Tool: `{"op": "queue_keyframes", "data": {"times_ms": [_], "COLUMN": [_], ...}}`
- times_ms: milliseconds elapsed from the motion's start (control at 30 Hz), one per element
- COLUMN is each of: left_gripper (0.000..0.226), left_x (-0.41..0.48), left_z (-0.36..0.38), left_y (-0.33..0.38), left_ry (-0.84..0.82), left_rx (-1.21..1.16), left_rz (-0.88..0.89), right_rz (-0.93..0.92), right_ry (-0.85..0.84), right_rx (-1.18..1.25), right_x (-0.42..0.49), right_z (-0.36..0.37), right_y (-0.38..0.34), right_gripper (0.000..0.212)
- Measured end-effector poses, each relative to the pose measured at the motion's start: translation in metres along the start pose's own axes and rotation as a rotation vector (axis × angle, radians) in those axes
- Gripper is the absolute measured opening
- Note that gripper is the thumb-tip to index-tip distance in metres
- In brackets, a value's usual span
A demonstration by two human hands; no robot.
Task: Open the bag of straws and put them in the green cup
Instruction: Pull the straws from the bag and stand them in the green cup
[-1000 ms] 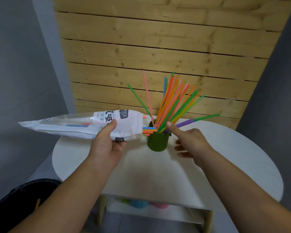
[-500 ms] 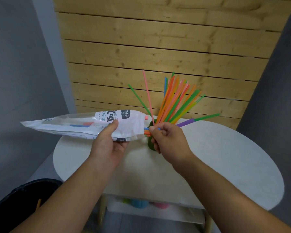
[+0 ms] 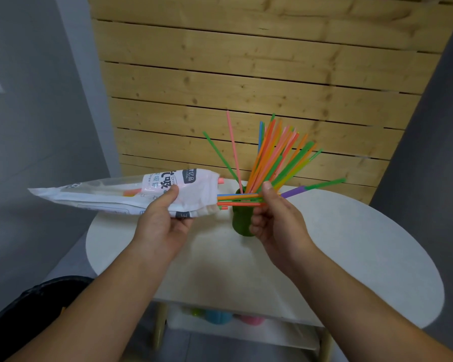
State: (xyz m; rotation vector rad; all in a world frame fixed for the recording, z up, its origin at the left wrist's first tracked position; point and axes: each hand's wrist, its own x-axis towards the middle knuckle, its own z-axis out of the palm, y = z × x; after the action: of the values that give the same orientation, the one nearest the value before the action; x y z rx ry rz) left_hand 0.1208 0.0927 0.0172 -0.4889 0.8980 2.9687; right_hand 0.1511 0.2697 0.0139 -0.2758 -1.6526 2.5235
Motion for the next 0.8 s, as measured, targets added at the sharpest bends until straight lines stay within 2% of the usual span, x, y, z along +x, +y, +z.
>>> {"op": "queue_keyframes", "data": {"times_ms": [67, 133, 200, 333, 467, 600, 800], "left_gripper": [0.025, 0.019, 0.016, 0.013, 0.019, 0.021, 0.032], "left_x": [-0.001, -0.002, -0.002, -0.003, -0.001, 0.006, 0.012], "left_z": [0.0, 0.0, 0.0, -0.002, -0.003, -0.008, -0.013], "left_y": [-0.001, -0.001, -0.003, -0.007, -0.008, -0.004, 0.001], "left_ry": [0.004, 0.0, -0.008, -0.027, -0.009, 0.009, 0.013], "left_rx": [-0.001, 0.004, 0.018, 0.035, 0.001, -0.01, -0.015], "left_rz": [-0.004, -0.009, -0.023, -0.06, -0.078, -0.054, -0.037], "right_rz": [0.041, 0.038, -0.013, -0.082, -0.13, -0.198, -0.253], "right_ry": [-0.071, -0.094, -0.053, 0.061, 0.13, 0.181, 0.17], "right_rx": [0.02, 0.008, -0.008, -0.004, 0.005, -0.042, -0.019], "right_x": [-0.005, -0.006, -0.005, 0.0, -0.001, 0.001, 0.005], "right_z": [0.007, 0.013, 0.018, 0.025, 0.026, 0.015, -0.017], "right_y": [0.009, 0.019, 0.022, 0.02, 0.012, -0.005, -0.032], "right_gripper": [0.042, 0.043, 0.033, 0.031, 0.024, 0.026, 0.026]}}
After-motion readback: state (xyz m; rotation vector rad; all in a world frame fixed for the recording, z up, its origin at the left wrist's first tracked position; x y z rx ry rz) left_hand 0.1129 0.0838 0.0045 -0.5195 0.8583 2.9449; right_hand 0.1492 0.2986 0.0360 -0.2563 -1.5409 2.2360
